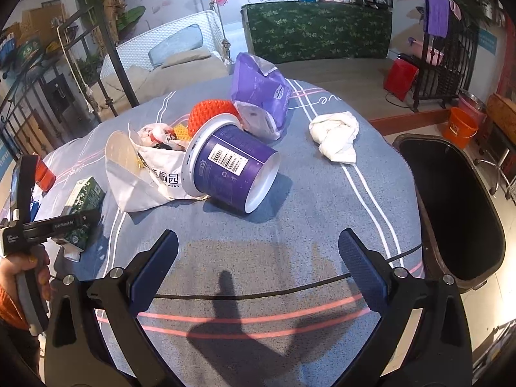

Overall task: Collect trash
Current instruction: 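Grasp the green-and-white milk carton with the left gripper while the right gripper grasps the purple cup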

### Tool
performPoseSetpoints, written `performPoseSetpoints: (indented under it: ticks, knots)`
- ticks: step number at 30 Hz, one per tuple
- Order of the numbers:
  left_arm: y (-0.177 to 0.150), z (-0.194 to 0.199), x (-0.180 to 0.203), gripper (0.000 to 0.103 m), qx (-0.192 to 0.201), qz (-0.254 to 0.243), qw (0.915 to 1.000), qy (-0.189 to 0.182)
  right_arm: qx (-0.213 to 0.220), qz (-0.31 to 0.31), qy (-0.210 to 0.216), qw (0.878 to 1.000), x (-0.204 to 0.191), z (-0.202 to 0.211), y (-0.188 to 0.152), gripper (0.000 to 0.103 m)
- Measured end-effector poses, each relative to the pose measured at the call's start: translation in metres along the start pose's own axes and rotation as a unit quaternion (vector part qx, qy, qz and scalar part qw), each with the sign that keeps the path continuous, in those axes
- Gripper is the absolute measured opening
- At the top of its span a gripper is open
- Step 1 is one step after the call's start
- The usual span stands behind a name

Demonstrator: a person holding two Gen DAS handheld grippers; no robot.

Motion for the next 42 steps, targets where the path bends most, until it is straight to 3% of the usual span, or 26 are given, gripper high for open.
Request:
performPoseSetpoints:
  ticks: [7, 13, 22, 24, 29, 37, 42]
  knots:
    - [-0.018, 0.014, 0.006, 0.050, 0.031, 0.021, 0.9993, -0.008, 0.007, -0.034, 0.024, 0.999, -0.001, -0.001, 0.020, 0.098]
    - [-0.032, 0.032, 0.016, 0.050, 0.062, 0.039, 0.9966, -0.038, 0.006, -0.125, 0.057, 0.991, -0.001, -0.009, 0.051, 0.098]
    - [-0.045, 0.037, 0.030, 0.050, 0.060, 0.023, 0.9957, -0.066, -0.048, -0.172, 0.027, 0.984, -0.010, -0.057, 0.067, 0.098]
    - [-0.048, 0.036, 0.033, 0.050, 0.059, 0.022, 0.9956, -0.069, -0.054, -0.174, 0.021, 0.983, -0.008, -0.063, 0.065, 0.093]
    - [-0.052, 0.033, 0.040, 0.050, 0.054, 0.014, 0.9952, -0.081, -0.070, -0.152, 0.021, 0.986, -0.003, -0.071, 0.052, 0.059]
    - [-0.056, 0.036, 0.058, 0.050, 0.066, 0.002, 0.9926, -0.102, -0.035, -0.129, 0.056, 0.989, 0.004, -0.059, 0.036, 0.058]
    - [-0.059, 0.045, 0.076, 0.050, 0.092, -0.020, 0.9899, -0.106, -0.004, -0.109, 0.053, 0.993, 0.014, -0.039, 0.028, 0.058]
Point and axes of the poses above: each gripper's, at about its wrist camera, not at the fingertips, and z roughly against the way its jaws point, x to its right, y to its top, the point moved 5 cm from there along -z, roughly the way its jaws point, and after that the axes turned 9 degrees about -x, right-handed, at the moved point
